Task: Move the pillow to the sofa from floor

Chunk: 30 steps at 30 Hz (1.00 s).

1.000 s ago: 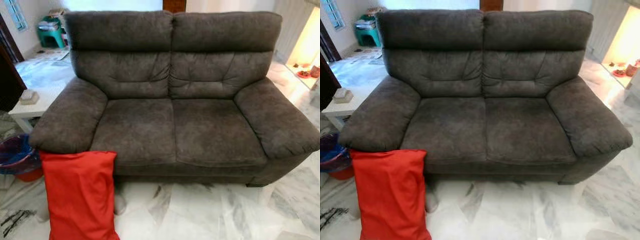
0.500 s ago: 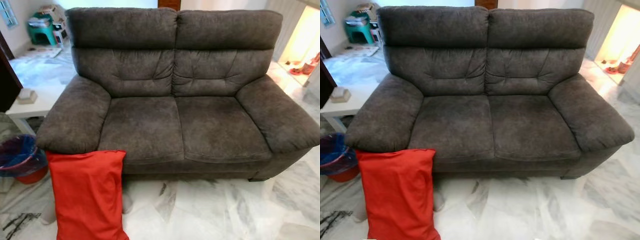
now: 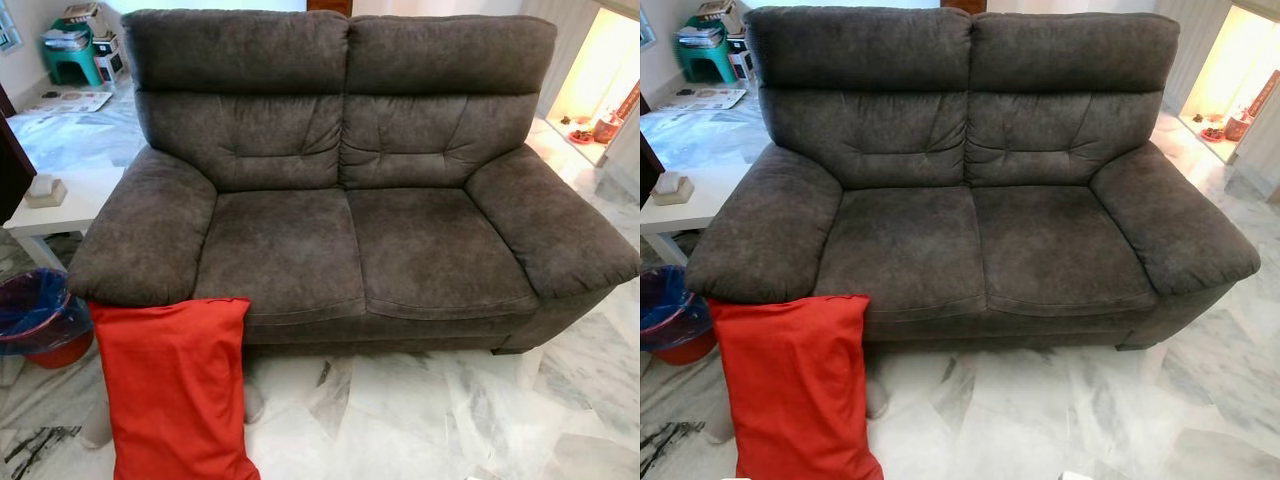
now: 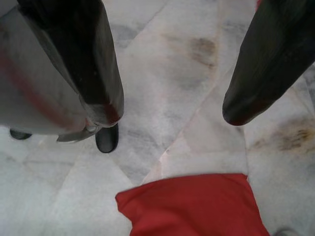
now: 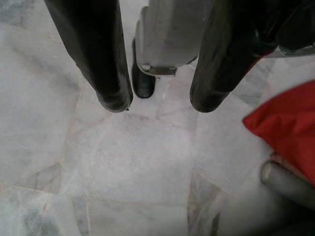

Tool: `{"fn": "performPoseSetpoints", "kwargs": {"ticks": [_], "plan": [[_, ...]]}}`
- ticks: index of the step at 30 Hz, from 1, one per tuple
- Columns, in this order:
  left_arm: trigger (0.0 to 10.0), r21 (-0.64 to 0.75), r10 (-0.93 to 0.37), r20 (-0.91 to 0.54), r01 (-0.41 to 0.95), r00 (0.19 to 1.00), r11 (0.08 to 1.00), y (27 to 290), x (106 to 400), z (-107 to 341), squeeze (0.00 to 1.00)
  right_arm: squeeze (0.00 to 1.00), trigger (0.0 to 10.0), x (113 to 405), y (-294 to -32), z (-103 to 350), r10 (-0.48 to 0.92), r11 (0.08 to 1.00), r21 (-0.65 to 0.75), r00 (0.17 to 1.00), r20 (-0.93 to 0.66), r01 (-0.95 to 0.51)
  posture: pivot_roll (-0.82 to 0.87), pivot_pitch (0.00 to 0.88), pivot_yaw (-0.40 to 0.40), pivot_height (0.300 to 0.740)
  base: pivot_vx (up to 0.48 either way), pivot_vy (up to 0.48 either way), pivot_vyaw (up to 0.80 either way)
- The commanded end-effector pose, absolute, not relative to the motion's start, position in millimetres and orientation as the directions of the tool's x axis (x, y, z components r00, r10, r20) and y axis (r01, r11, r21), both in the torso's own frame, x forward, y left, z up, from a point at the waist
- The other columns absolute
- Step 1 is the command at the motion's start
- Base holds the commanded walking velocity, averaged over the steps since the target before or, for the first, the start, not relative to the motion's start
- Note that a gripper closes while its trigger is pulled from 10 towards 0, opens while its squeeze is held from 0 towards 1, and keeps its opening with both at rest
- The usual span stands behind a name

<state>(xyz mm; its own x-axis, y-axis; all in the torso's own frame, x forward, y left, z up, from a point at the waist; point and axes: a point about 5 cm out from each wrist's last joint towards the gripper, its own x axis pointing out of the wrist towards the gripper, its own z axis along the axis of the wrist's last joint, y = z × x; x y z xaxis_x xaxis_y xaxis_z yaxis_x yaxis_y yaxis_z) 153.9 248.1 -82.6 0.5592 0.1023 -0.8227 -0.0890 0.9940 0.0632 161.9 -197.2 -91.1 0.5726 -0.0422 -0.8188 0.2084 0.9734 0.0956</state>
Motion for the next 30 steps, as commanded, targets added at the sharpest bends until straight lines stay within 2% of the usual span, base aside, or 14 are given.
{"fn": "performPoseSetpoints", "kwargs": {"ticks": [1,16,30], "plan": [[10.0,0.063,0.098,-0.845,-0.083,0.526,0.995,247.7,142.4,-87.4,0.00,0.00,10.0,159.5,-198.2,-92.1,-0.049,0.977,0.078,0.563,-0.825,0.198,0.07,0.082,0.000,0.740,0.000,0.000,0.80],[10.0,0.064,0.095,-0.845,-0.078,0.526,0.995,247.4,142.1,-87.5,0.00,0.00,10.0,157.0,-197.4,-93.3,-0.044,0.976,0.082,0.556,-0.830,0.200,0.07,0.076,0.002,0.740,0.000,0.000,0.80],[10.0,0.065,0.094,-0.846,-0.075,0.525,0.995,247.0,142.0,-87.7,0.00,0.00,10.0,156.0,-198.7,-93.5,-0.048,0.970,0.095,0.556,-0.830,0.225,0.07,0.068,0.003,0.740,0.000,0.000,0.00]]}}
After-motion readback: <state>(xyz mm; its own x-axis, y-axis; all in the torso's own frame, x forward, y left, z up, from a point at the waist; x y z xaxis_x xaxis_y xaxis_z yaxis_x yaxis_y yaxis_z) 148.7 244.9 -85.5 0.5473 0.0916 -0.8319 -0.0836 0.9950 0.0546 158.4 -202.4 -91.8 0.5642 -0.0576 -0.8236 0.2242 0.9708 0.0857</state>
